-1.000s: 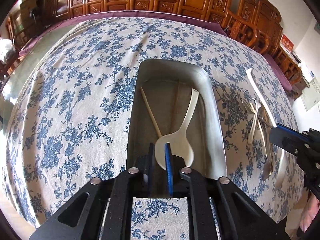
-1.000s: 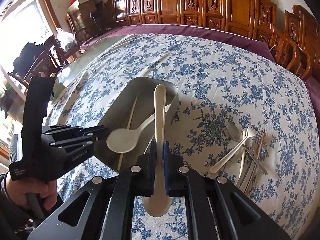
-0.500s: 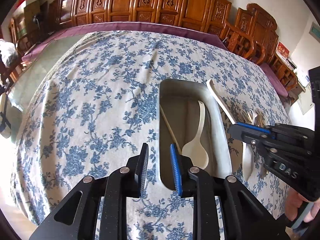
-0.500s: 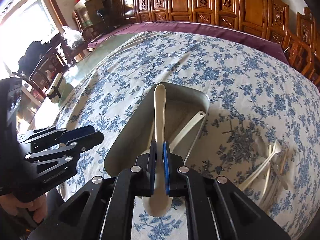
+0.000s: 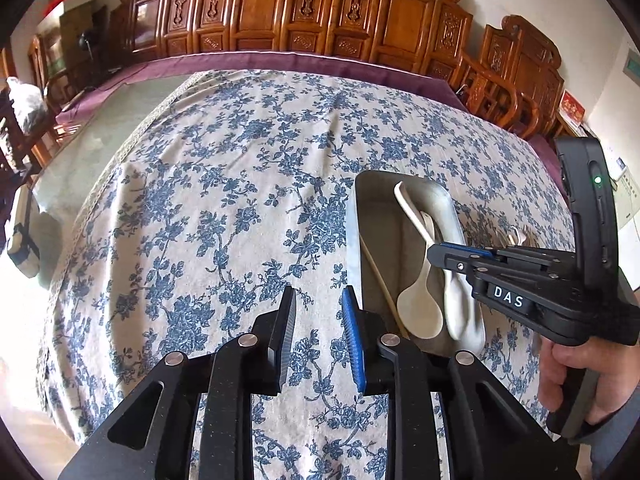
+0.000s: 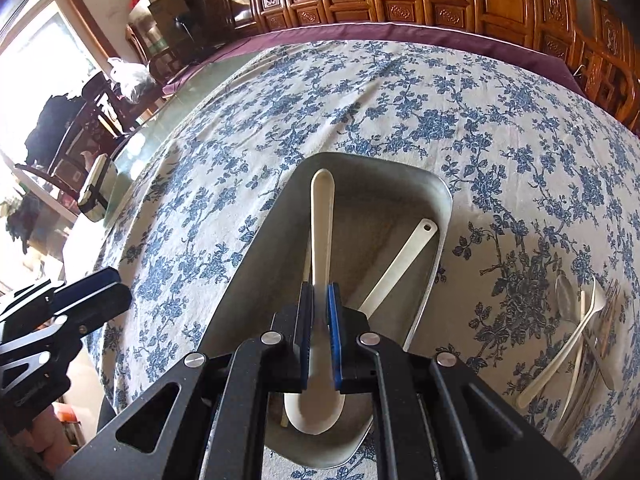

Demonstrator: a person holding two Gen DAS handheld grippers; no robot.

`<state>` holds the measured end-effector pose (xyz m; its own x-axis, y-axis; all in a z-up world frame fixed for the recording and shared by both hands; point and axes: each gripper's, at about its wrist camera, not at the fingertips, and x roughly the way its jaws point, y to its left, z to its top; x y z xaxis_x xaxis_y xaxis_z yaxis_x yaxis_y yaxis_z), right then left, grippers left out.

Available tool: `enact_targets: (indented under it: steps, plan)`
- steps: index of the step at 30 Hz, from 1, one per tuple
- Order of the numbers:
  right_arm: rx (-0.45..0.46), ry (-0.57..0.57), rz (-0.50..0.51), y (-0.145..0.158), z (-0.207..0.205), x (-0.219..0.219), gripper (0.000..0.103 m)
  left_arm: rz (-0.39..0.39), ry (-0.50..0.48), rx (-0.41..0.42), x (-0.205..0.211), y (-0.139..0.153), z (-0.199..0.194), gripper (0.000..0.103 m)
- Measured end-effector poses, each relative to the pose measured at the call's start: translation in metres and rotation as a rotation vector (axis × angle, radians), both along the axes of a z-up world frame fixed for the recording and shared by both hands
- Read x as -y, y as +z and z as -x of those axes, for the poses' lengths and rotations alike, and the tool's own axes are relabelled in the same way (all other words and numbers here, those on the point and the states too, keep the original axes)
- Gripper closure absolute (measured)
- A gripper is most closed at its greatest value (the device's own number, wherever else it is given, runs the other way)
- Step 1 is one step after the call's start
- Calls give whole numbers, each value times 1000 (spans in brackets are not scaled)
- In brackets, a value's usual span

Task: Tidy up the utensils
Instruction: 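Open the left gripper in the tray while the right gripper lowers its white spoon into the tray, then return both grippers to the pile and grasp a metal fork with the left gripper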

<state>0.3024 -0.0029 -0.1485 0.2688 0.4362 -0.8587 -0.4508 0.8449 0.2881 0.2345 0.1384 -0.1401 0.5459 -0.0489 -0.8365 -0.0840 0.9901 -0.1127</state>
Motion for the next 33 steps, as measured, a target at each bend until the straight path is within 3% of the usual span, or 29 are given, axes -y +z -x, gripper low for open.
enact_targets:
  steps: [6, 11, 23, 26, 29, 33]
  plan:
    - [25, 4, -1, 4, 8, 12, 92, -6, -13, 10, 7, 5, 2, 79]
    - [96, 7, 12, 25, 30, 40, 92, -9, -42, 27, 22, 12, 4, 74]
    - [174, -86, 36, 53, 81, 134, 92, -19, -125, 42, 74, 21, 2, 73]
    - [185, -115, 50, 54, 90, 157, 92, -21, -146, 40, 87, 21, 2, 72]
    - [187, -146, 66, 51, 97, 182, 92, -22, -167, 45, 101, 22, 2, 61]
    - [167, -191, 74, 43, 100, 207, 91, -20, -194, 39, 118, 20, -2, 61]
